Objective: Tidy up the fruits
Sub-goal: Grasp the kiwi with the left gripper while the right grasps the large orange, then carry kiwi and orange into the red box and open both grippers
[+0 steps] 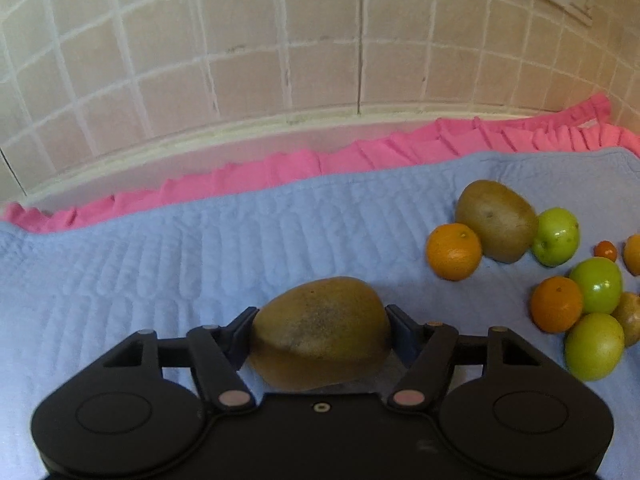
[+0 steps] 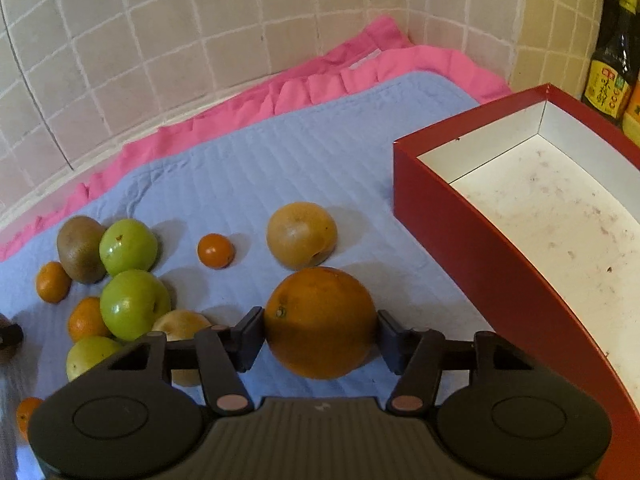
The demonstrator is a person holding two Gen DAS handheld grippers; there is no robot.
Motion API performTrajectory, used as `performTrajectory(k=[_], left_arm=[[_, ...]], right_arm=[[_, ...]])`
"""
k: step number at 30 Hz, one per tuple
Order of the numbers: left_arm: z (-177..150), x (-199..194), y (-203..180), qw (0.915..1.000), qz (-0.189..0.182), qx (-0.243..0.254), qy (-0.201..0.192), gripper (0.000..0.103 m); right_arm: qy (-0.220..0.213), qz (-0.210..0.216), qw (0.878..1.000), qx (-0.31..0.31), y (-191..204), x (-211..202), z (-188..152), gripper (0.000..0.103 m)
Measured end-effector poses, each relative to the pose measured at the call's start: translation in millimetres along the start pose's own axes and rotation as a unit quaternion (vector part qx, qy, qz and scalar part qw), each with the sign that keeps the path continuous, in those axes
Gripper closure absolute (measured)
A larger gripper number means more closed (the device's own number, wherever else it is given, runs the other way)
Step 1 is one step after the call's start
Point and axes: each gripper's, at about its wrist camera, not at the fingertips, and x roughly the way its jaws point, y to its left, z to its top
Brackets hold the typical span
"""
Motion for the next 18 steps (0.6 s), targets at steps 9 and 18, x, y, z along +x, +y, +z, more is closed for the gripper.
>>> performTrajectory(k=[9, 18], left_arm=[[23, -71, -35, 0.9961, -0.017, 0.031, -0.081, 0.022], [102, -142, -152, 0.9656, -0.148, 0.1, -0.189, 0.022]], right_arm=[[-0.057, 0.042, 0.997, 0.021, -19, -63, 6, 0.044], [-0.158, -0.004, 0.985, 0.073, -118, -152, 59, 0.044]])
